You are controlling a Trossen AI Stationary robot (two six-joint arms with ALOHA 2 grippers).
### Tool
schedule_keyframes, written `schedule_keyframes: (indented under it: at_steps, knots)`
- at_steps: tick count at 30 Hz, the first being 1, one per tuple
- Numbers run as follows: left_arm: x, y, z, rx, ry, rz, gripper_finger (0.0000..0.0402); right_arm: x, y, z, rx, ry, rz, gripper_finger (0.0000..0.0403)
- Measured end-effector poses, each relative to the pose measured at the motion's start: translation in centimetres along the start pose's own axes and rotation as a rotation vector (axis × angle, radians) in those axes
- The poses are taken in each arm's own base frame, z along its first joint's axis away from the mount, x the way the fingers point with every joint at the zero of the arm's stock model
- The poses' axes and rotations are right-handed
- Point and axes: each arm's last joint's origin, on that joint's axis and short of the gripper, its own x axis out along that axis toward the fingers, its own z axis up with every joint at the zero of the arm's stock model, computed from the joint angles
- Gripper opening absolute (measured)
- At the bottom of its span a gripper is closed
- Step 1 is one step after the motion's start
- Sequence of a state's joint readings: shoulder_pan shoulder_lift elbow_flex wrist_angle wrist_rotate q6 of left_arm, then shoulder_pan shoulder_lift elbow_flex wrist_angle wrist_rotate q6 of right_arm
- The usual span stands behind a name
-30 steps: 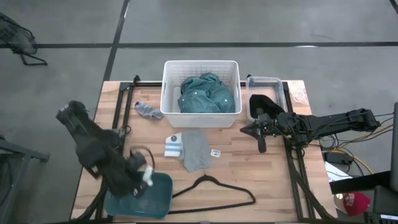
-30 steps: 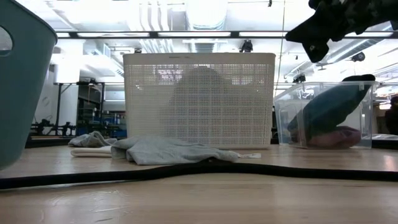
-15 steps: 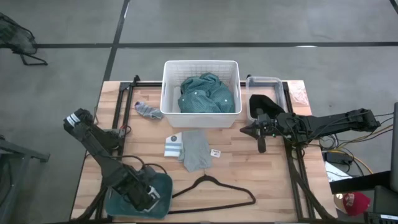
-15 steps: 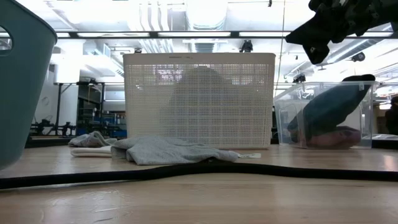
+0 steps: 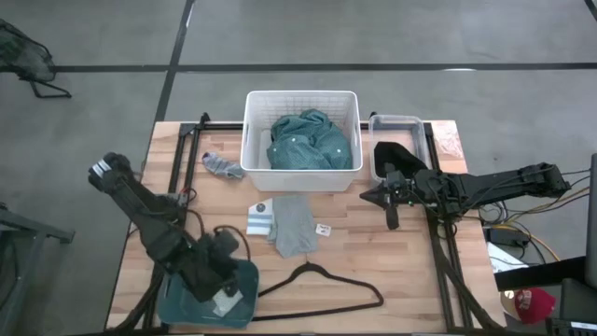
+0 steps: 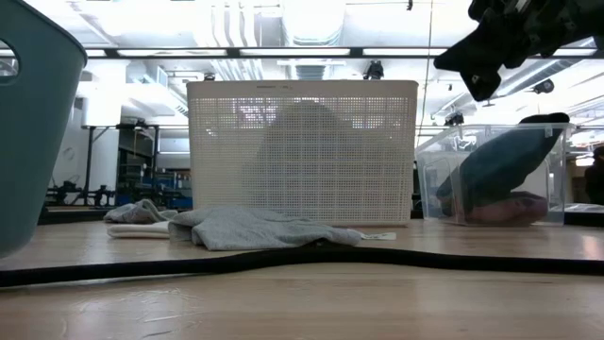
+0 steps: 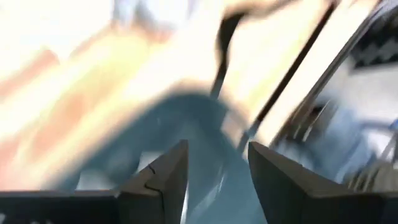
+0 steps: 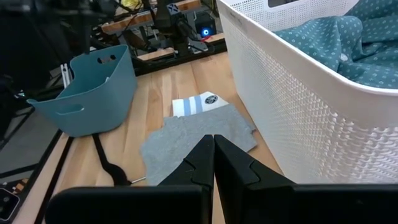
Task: Pick & Place Cloths
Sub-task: Put the gray boxer into the transparent bin
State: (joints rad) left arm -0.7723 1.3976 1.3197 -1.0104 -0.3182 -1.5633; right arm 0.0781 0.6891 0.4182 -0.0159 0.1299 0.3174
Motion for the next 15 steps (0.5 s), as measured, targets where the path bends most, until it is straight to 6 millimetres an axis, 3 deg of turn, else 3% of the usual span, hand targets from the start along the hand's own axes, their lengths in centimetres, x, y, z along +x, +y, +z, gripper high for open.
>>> schedule_keyframes:
  at_steps: [7,15]
  knots:
    - [-0.2,-0.3,3.0,0.184,-0.336,-0.004,0.017,0.0,-0.1,-0.2,0.003,0.008,-0.002,0.0008]
    - [4.3,-0.8,7.1,0.355,-0.357,0.147,0.017,0.1,-0.1,-0.3,0.014,0.009,-0.003,0.0008]
